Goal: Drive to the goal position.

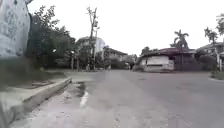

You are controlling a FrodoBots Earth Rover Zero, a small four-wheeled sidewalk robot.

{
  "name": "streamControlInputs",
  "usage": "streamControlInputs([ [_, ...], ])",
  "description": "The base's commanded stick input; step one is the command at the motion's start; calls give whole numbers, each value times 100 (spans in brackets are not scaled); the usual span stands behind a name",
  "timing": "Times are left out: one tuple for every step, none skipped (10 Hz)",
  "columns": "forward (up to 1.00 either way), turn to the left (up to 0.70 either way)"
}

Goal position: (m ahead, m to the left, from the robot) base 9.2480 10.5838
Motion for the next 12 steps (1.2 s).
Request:
streamControlInputs([
  [100, 2],
  [100, 5],
  [100, 24],
  [100, 34],
  [100, 16],
  [100, 0],
  [100, 0],
  [100, 0],
  [100, 0],
  [100, 0],
  [100, 0],
  [100, 0],
])
